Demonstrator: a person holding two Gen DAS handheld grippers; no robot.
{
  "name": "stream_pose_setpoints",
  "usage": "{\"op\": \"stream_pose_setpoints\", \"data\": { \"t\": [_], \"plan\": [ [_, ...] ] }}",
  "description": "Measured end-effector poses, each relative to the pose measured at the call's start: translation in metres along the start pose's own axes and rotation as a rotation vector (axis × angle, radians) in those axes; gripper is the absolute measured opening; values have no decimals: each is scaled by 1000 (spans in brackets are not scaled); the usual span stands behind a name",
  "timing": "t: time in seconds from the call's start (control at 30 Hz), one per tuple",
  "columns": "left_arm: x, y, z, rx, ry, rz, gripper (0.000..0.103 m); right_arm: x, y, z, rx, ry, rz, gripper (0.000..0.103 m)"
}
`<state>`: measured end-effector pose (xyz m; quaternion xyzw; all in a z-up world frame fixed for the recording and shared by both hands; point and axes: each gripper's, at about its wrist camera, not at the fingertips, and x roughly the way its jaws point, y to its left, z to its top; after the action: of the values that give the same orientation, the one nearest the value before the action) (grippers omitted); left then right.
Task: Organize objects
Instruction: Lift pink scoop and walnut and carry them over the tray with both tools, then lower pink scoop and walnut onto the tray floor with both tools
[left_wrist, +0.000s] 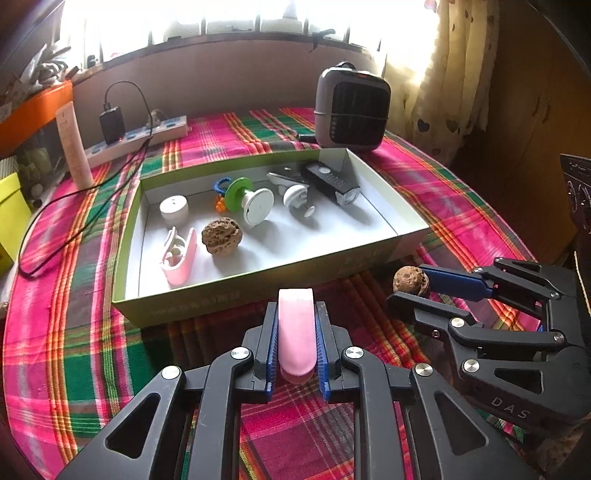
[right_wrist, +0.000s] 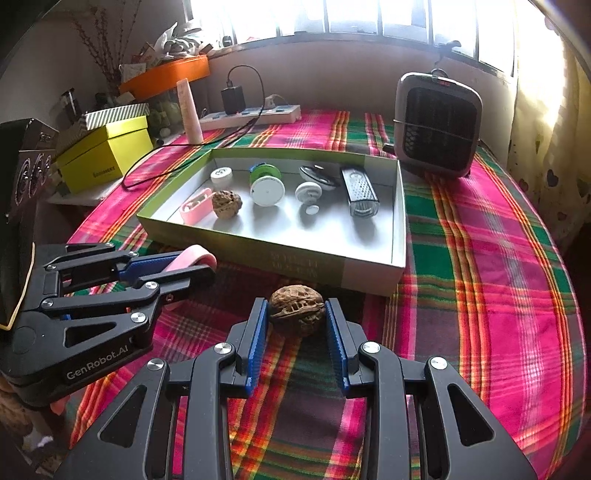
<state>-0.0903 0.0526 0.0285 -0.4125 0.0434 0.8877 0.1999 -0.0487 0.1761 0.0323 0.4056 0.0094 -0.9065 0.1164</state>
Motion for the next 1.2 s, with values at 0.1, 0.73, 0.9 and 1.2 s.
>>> {"op": "stream_pose_setpoints", "data": {
  "t": [0.1,0.73,0.9,1.2],
  "plan": [
    [-4,0,2,-3,-13,0,16,-2,1,3,-3,-11,1,33],
    [0,13,28,-49,-49,14,16,2,-8,32,3,-54,-10,33],
    [7,14,36,-57,-47,15,16,11,-12,39,1,-46,-21,33],
    [23,17,48,-83,-34,12,16,30,-24,51,12,-25,-42,33]
  ]
}}
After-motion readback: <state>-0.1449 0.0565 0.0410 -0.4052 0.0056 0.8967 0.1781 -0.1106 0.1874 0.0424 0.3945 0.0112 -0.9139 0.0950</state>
